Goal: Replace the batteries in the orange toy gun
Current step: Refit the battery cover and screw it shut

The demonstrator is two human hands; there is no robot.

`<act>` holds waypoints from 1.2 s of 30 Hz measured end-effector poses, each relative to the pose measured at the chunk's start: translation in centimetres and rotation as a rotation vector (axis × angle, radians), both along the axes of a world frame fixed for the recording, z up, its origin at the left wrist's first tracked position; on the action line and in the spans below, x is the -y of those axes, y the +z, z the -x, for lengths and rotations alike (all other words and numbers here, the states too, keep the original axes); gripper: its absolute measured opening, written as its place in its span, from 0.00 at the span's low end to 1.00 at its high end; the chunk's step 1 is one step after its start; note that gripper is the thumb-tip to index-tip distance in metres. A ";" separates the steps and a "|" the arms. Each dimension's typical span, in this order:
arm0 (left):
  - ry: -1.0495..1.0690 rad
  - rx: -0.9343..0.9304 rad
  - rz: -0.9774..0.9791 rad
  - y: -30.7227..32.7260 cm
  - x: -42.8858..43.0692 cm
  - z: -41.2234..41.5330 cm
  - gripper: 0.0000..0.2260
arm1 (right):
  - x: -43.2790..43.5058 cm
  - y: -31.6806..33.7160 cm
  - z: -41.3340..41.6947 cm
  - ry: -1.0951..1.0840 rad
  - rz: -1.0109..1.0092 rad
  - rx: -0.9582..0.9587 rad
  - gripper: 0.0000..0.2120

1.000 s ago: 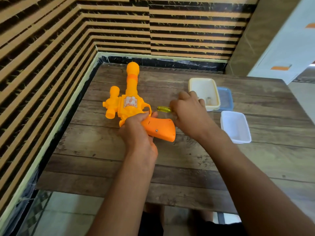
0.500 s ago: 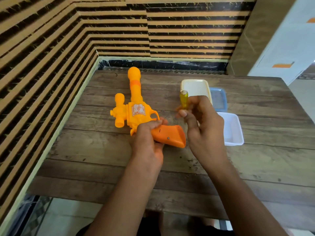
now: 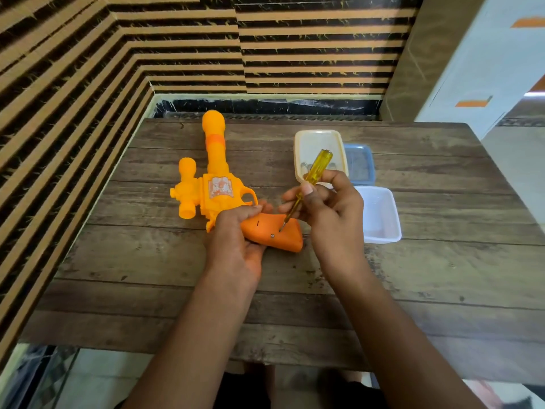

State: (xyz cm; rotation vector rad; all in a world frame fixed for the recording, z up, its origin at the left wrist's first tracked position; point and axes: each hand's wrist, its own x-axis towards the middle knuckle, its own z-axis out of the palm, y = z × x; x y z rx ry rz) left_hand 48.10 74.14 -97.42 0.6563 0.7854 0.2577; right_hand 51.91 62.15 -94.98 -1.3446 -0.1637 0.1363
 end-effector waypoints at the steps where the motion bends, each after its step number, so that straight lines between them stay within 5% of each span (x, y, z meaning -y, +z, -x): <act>1: 0.002 0.002 0.003 -0.1 -0.1 -0.1 0.34 | 0.1 0.0 -0.1 0.022 -0.014 -0.035 0.04; 7: -0.016 -0.050 -0.029 0.8 0.1 0.2 0.23 | 0.1 0.3 -0.1 0.130 -0.086 -0.119 0.05; 15: -0.001 -0.050 -0.035 1.3 0.4 0.1 0.20 | 0.1 -0.1 -0.4 0.138 -0.100 -0.116 0.06; 23: -0.034 -0.139 -0.060 2.0 0.5 0.2 0.18 | -0.3 0.1 -0.2 0.090 -0.006 0.092 0.08; 27: -0.064 -0.119 -0.056 2.0 0.5 0.4 0.05 | 0.1 1.2 0.7 0.160 -0.060 0.170 0.17; 31: -0.088 -0.124 -0.074 2.4 0.5 0.9 0.09 | 0.5 1.6 1.0 0.210 0.020 0.346 0.33; 33: -0.088 -0.106 -0.047 2.6 0.5 1.1 0.19 | 0.6 1.6 1.0 0.200 0.112 0.422 0.31; 36: -0.074 -0.097 -0.032 2.8 0.5 1.2 0.21 | 0.7 1.5 1.1 0.172 0.198 0.462 0.25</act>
